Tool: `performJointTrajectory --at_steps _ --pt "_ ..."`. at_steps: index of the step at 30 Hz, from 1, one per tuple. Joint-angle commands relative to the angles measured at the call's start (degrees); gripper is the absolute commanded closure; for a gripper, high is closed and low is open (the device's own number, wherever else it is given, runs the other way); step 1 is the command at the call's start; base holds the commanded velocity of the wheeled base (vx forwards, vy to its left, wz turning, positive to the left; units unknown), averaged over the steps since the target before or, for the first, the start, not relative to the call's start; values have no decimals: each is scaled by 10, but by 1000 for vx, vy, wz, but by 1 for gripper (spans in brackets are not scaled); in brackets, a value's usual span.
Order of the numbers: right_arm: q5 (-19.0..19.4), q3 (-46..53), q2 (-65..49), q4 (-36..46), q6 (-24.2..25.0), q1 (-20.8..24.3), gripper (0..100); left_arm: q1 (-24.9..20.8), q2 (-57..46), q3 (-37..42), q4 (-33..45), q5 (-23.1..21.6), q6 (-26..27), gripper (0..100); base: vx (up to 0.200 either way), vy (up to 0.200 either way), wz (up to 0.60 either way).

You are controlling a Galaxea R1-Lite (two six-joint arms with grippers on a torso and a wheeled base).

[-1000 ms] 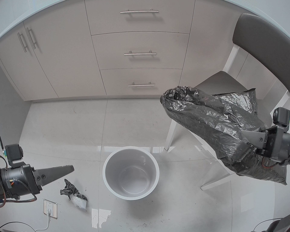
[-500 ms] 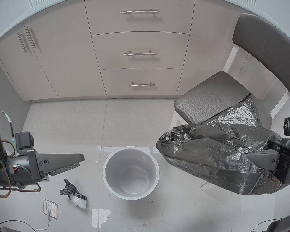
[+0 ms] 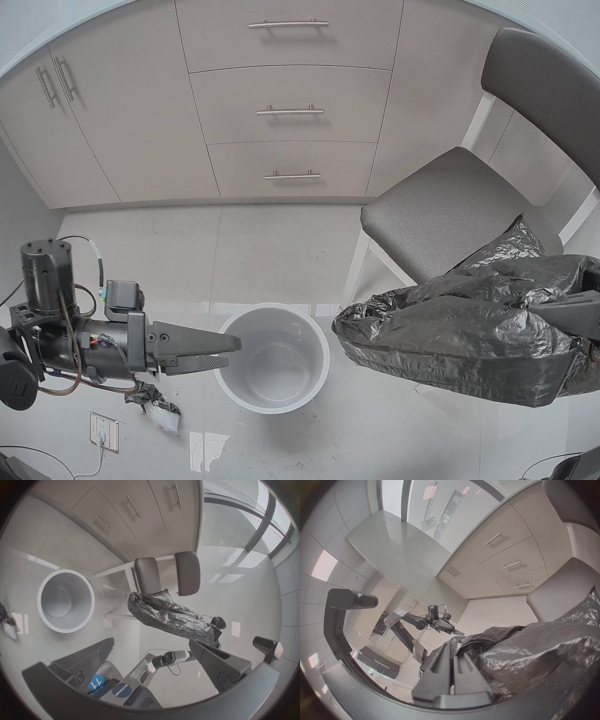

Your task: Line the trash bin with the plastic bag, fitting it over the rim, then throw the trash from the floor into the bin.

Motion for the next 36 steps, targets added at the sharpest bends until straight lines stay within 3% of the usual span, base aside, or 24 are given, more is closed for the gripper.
performJointTrajectory --at_steps 1,8,16,25,31,36 --pt "-22 -48 2 40 -8 27 100 -30 124 2 -78 4 7 0 0 0 0" --pt "-26 -70 2 54 -8 41 100 -63 211 -5 -145 6 3 0 0 0 0" --pt "-25 -87 8 72 -8 60 100 -87 220 1 -193 6 2 0 0 0 0" --pt "-24 -87 8 78 -7 65 100 -61 218 -2 -218 6 -5 0 0 0 0" --pt "-24 -87 7 104 -5 91 100 -50 201 -3 -280 6 -71 0 0 0 0" --pt "-24 -88 11 103 -6 98 100 -61 216 0 -311 5 -83 0 0 0 0"
